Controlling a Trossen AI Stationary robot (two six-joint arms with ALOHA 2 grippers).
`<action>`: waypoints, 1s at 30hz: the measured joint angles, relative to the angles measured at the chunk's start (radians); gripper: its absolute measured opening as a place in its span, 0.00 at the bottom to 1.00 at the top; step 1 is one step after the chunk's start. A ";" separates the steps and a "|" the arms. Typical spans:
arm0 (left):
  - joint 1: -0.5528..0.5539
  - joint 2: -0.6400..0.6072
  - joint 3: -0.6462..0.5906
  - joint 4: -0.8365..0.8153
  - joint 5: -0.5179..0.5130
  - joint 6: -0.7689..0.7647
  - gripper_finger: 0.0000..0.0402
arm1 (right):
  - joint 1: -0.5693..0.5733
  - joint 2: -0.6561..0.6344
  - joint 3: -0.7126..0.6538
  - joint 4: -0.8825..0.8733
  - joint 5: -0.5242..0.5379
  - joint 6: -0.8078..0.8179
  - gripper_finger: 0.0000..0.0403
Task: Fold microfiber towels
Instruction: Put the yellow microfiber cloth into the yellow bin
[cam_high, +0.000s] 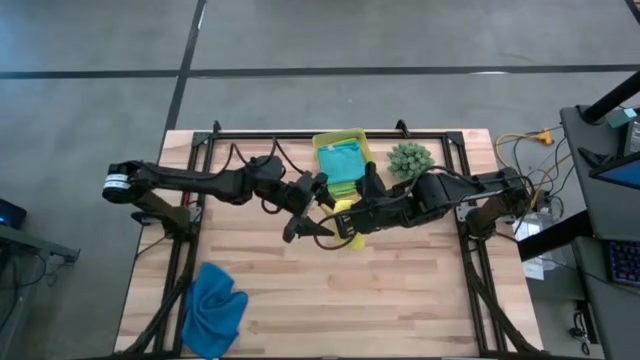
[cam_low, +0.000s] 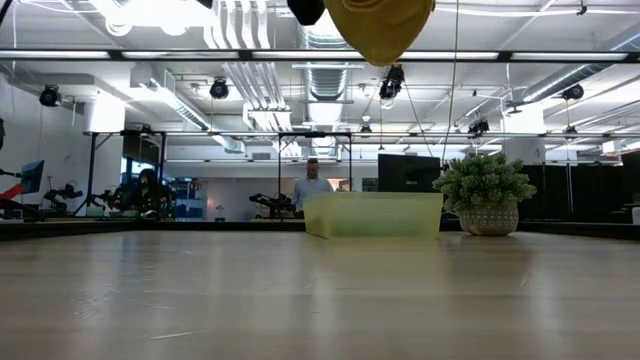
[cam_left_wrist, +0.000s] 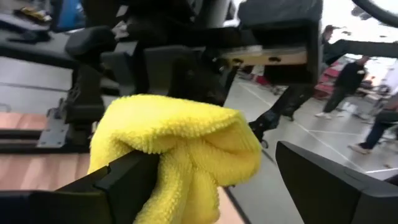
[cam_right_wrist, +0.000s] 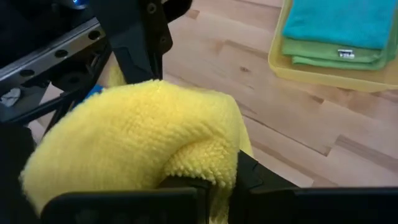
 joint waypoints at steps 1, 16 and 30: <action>-0.001 -0.002 -0.001 -0.013 -0.013 0.004 0.77 | 0.000 0.000 0.000 0.001 0.002 0.003 0.03; 0.000 -0.004 0.005 -0.168 -0.184 -0.001 0.74 | 0.004 0.000 0.008 0.053 0.024 -0.032 0.03; 0.002 -0.040 0.006 -0.165 -0.082 0.104 0.06 | 0.005 -0.004 0.015 0.079 0.013 -0.125 0.03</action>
